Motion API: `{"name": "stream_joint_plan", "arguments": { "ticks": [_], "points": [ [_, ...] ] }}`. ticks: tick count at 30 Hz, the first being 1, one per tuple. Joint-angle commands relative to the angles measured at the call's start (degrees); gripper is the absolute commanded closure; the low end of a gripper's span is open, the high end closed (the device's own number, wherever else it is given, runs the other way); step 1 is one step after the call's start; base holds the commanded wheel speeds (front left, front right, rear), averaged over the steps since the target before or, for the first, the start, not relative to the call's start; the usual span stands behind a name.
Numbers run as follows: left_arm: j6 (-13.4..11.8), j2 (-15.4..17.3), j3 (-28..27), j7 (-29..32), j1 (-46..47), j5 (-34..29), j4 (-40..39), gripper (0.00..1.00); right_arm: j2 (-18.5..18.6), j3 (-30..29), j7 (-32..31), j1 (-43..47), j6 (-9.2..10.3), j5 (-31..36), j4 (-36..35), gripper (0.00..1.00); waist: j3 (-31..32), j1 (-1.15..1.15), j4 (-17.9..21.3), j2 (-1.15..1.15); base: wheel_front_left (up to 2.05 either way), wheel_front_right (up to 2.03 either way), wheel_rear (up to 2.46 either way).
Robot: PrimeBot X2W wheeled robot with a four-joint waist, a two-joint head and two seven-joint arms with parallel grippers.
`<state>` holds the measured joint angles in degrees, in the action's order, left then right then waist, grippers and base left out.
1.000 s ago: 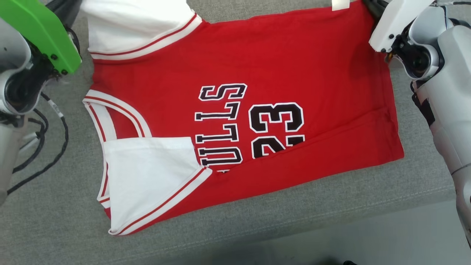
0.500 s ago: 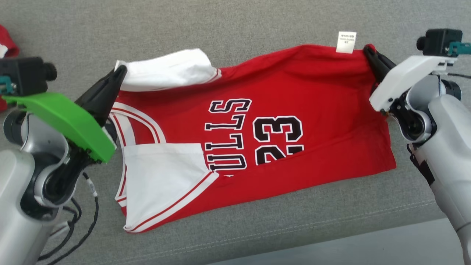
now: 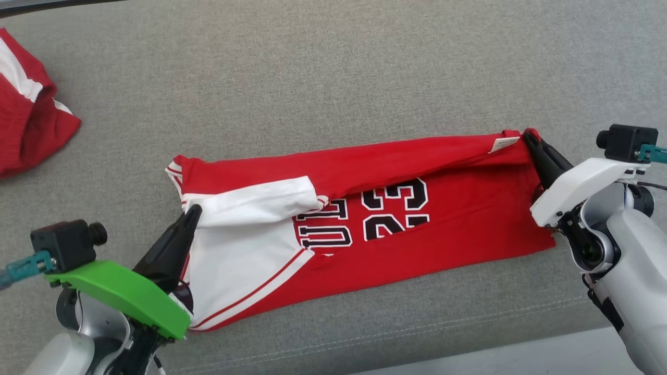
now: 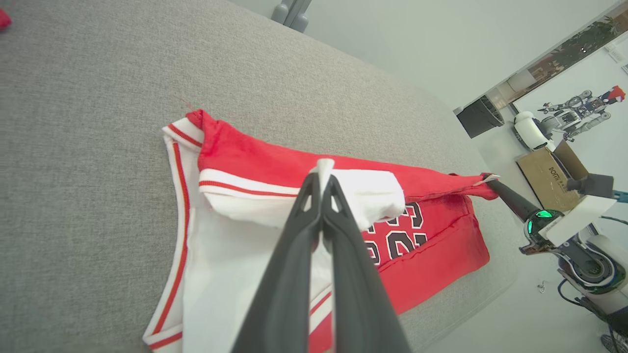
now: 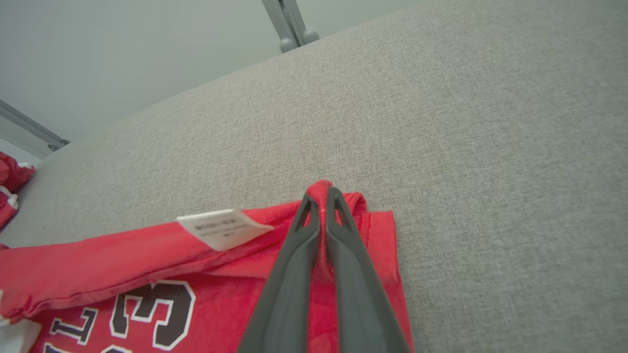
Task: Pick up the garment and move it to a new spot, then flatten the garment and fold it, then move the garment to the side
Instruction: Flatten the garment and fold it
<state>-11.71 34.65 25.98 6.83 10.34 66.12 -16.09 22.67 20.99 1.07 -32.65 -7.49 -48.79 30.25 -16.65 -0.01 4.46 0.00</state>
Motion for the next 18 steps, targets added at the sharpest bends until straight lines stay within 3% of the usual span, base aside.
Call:
{"name": "stream_joint_plan", "arguments": {
  "ticks": [1, 12, 13, 16, 18],
  "points": [
    [-0.38, -0.29, -0.24, -0.55, -0.94, 0.5, 0.3, 1.0, 0.19, -0.08, 0.42, 0.9, 0.0, 0.0, -0.34, 1.0, 0.14, 0.01, -0.08, 0.0, 0.0, 0.0, 0.0],
    [1.22, -3.52, 0.71, -4.02, -6.05, 1.98, 4.29, 1.0, 0.79, 0.46, 2.61, 5.62, 0.0, 0.41, -1.2, 1.0, 0.98, 0.01, 0.11, 0.0, 0.0, 0.0, 0.0],
    [1.36, -3.82, 0.85, -4.29, -6.52, 2.16, 4.66, 1.0, 0.7, 0.52, 2.69, 5.9, 0.0, 0.39, -1.1, 0.96, 1.04, 0.01, 0.19, 0.0, 0.0, 0.0, 0.0],
    [1.62, -4.54, 1.35, -4.72, -7.7, 2.6, 5.75, 1.0, 0.56, 0.6, 3.31, 6.74, 0.0, 0.45, -0.57, 0.58, 1.28, 0.01, 0.5, 0.0, 0.0, 0.0, 0.0],
    [1.74, -5.01, 1.92, -4.8, -8.47, 2.8, 6.5, 1.0, 0.26, 0.74, 3.83, 7.41, 0.0, 0.21, -0.26, 0.0, 1.46, 0.01, 0.64, 0.0, 0.0, 0.0, 0.0]
  ]
}}
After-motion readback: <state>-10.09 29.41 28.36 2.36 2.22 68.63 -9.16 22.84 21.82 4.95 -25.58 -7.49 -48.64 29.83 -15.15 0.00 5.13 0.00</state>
